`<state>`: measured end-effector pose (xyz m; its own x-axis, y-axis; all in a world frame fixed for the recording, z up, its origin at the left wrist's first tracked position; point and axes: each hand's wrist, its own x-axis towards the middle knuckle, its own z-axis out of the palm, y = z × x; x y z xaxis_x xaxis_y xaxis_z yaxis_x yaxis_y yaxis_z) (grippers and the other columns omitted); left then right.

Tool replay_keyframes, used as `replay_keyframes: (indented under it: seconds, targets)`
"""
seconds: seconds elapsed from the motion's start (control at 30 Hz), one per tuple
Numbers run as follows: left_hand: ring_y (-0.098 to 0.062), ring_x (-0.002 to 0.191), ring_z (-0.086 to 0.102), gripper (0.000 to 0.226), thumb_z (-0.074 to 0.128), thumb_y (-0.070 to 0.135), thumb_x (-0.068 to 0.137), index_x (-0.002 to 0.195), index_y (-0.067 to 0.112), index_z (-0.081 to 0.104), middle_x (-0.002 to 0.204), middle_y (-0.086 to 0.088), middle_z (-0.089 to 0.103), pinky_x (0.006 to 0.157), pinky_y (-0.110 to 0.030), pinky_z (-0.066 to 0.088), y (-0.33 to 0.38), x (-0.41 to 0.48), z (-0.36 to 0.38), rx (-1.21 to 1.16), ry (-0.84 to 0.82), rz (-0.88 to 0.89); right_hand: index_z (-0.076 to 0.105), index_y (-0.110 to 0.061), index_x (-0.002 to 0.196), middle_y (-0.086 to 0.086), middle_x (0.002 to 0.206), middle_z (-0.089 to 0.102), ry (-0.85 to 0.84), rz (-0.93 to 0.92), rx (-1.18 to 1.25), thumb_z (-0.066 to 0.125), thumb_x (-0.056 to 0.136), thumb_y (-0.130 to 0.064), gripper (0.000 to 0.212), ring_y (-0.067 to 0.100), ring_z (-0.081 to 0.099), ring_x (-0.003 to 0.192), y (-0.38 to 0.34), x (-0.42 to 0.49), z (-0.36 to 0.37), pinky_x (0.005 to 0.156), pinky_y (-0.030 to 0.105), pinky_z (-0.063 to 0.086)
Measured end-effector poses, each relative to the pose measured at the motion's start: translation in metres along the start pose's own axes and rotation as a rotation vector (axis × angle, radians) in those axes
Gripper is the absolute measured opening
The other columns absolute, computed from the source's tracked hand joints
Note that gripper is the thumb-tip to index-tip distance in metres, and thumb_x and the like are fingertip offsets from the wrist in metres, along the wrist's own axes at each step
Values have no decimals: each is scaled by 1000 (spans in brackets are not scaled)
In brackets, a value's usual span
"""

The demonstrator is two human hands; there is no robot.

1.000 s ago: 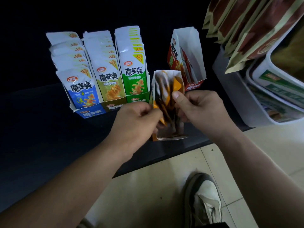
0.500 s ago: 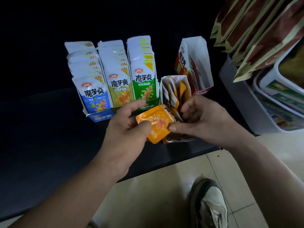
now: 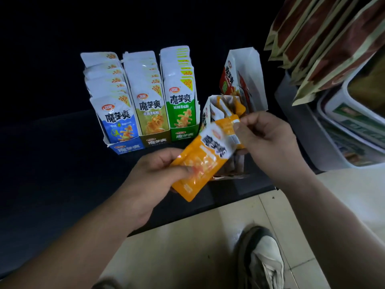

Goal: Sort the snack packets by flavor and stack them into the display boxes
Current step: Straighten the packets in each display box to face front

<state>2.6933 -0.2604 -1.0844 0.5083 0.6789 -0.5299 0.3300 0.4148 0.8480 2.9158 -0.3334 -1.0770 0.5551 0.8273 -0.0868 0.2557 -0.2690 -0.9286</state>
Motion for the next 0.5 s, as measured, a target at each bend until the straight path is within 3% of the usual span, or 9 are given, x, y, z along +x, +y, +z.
replay_keyframes:
  seconds: [0.07,0.17,0.3,0.43,0.5]
  targets:
    - [-30,96,75,18,77,8,84,100,16,77,99,-7,80,83,-43,58,2,0,-4,-88,47,99,71,-15,92,7,88,75,1,-12,23,69,99,-19,8,26,73,87,0,0,-1,74,45,63]
    - [-26,97,76,28,85,8,75,101,12,73,101,-9,80,86,-43,60,9,2,-3,-151,83,267,71,-12,92,14,88,72,-19,-15,71,70,98,-20,10,25,72,82,-3,0,-3,65,34,61]
    - [-16,98,77,27,77,-7,84,108,4,69,100,0,81,87,-31,61,17,9,14,-92,83,384,70,-10,93,18,90,73,-12,-30,130,69,100,-19,11,36,73,86,-3,0,-3,72,52,64]
    - [-16,93,77,24,81,0,85,99,19,75,98,5,81,89,-42,63,5,13,38,185,12,389,66,-13,93,3,81,72,5,-102,210,64,101,-11,9,20,69,75,-11,0,-10,65,34,59]
    - [-10,93,77,27,79,1,87,94,27,76,96,10,80,87,-39,62,-3,17,41,280,-31,397,65,-13,95,5,81,69,2,-118,224,64,102,-14,7,16,66,74,-14,0,-15,63,30,57]
